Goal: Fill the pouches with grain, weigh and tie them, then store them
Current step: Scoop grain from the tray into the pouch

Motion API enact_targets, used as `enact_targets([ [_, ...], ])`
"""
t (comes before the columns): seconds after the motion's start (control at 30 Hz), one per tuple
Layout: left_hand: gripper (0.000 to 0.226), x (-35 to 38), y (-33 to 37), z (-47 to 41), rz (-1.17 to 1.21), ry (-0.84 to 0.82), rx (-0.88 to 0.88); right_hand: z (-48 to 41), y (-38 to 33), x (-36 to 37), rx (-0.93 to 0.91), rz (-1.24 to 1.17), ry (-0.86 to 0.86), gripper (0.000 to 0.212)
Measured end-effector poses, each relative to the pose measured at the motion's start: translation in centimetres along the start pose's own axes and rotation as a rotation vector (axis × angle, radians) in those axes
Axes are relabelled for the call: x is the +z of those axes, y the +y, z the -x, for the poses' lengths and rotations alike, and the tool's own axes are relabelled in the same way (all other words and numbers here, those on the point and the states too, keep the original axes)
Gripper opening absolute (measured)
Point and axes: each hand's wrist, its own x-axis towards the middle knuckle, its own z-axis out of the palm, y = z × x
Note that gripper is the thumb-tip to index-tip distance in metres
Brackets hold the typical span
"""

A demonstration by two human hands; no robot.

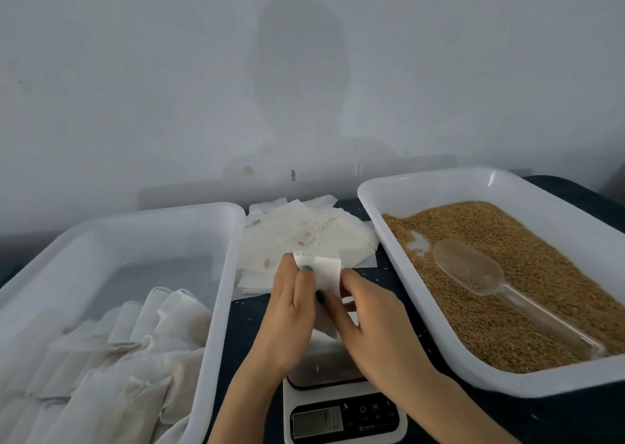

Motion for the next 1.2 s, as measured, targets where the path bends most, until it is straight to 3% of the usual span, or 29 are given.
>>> enact_targets([
  [0.1, 0.017, -0.2, -1.0, -0.1, -0.058, 0.023, 0.003, -0.2, 1.6, 0.9, -0.030, 0.088, 0.065, 0.028],
  [0.37, 0.020, -0.6, -3.6, -0.3, -0.524, 0.024, 0.051, -0.3, 6.0, 2.0, -0.014, -0.004, 0.050, 0.014],
  [0.4, 0.023, -0.6, -3.8, -0.4, -0.521, 0.050, 0.068, -0.3, 6.4, 2.1, -0.019, -0.027, 0.043, 0.010],
  [0.5, 0.029, -0.5, -4.1, -0.7, -0.395, 0.113, 0.087, -0.4, 6.8, 2.0, -0.021, -0.113, 0.053, 0.030],
  [0.67, 0.041, -0.4, -5.1, -1.2, -0.323, 0.175, 0.054, -0.5, 7.6, 1.9, 0.064, -0.214, 0.099, 0.023],
  [0.8, 0.053, -0.5, -5.6, -1.4, -0.330, 0.181, 0.045, -0.5, 7.9, 1.9, 0.104, -0.232, 0.099, 0.031],
  [1.2, 0.038, -1.0, -5.7, -1.4, -0.356, 0.259, 0.038, -0.6, 7.9, 1.6, 0.132, -0.192, 0.123, 0.030],
])
